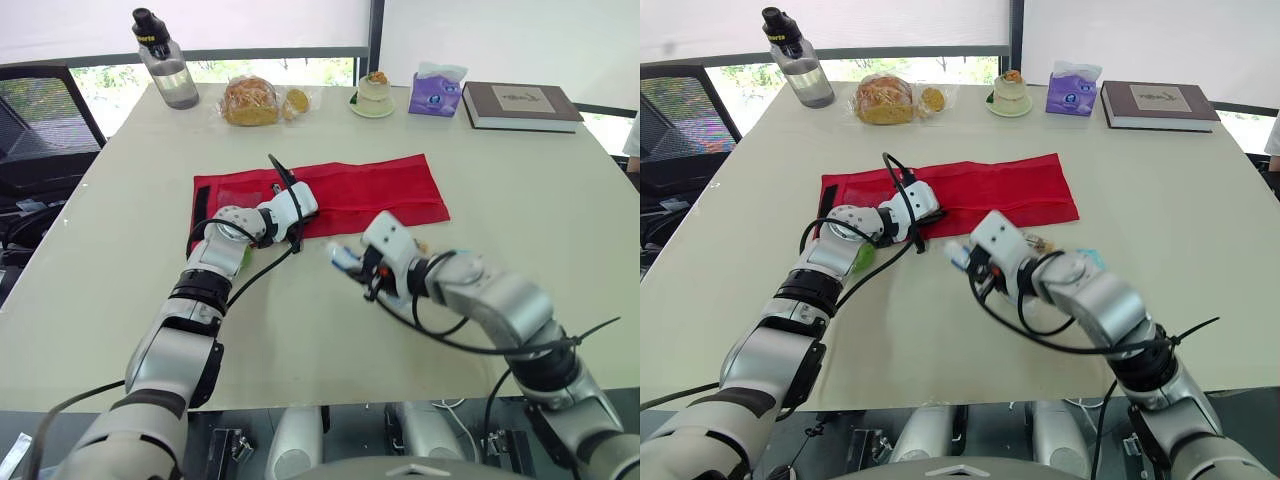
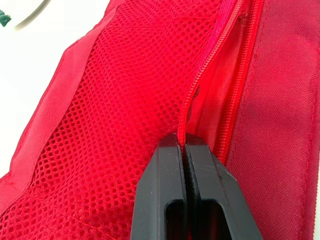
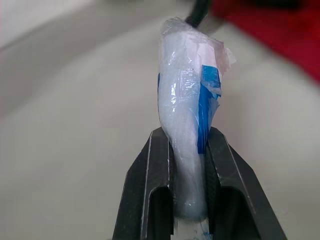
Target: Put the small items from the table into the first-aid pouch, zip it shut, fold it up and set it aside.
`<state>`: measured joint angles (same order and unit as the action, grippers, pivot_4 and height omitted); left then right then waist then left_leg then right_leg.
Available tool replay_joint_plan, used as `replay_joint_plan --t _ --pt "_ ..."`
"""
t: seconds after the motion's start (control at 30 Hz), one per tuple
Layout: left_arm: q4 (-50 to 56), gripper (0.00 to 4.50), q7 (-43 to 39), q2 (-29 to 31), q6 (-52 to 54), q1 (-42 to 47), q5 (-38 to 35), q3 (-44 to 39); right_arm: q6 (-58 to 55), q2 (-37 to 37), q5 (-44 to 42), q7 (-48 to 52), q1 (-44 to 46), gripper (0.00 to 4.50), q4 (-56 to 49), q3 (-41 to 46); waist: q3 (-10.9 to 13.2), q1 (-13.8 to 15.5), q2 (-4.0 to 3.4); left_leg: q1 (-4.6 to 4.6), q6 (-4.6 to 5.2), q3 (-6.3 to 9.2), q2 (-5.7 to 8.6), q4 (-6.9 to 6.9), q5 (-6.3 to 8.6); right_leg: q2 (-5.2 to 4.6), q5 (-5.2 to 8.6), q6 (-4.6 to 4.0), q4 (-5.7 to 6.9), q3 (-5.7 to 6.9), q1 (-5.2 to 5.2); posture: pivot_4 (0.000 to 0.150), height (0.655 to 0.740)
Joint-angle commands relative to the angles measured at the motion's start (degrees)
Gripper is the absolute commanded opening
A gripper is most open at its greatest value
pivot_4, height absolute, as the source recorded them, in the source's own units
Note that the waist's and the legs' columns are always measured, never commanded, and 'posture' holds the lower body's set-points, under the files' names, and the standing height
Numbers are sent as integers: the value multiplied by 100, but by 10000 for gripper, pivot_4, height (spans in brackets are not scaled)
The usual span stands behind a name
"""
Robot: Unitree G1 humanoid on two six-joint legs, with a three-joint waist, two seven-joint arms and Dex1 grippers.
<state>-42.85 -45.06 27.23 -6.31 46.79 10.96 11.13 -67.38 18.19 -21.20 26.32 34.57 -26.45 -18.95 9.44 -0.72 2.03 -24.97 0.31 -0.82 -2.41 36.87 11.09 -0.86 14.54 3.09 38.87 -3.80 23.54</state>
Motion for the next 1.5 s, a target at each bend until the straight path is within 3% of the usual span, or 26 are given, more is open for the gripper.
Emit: replay_joint_plan --t 0.03,0.2,0.5,1.17,1.5 --pt "360 0 -119 -147 66 30 -123 33 -68 220 -69 60 228 1662 -76 378 0 12 0 -2 0 1 1 0 0 -1 0 0 -1 2 0 1500 7400" --pt "841 0 -288 -348 212 -121 -141 141 437 979 285 423 239 1662 575 13 1 2 0 -8 1 1 7 1 0 -7 0 0 -4 3 2 1500 7400" --pt "1403 0 -300 -644 528 -226 -112 237 1026 959 719 580 516 1662 1614 -299 1 -39 -2 -7 1 3 2 -4 0 1 0 -1 -2 1 6 1500 7400" --pt "2221 0 -328 -894 990 -393 -184 312 2485 -447 1687 361 1537 1662 4102 -256 3 -52 -4 -4 1 3 2 -5 0 1 0 -1 -1 1 6 1500 7400" --pt "2348 0 102 -767 761 -380 368 473 2598 -653 1868 320 1448 1662 4370 30 3 -120 -4 -3 1 4 2 -6 0 1 0 -1 1 1 5 1500 7400"
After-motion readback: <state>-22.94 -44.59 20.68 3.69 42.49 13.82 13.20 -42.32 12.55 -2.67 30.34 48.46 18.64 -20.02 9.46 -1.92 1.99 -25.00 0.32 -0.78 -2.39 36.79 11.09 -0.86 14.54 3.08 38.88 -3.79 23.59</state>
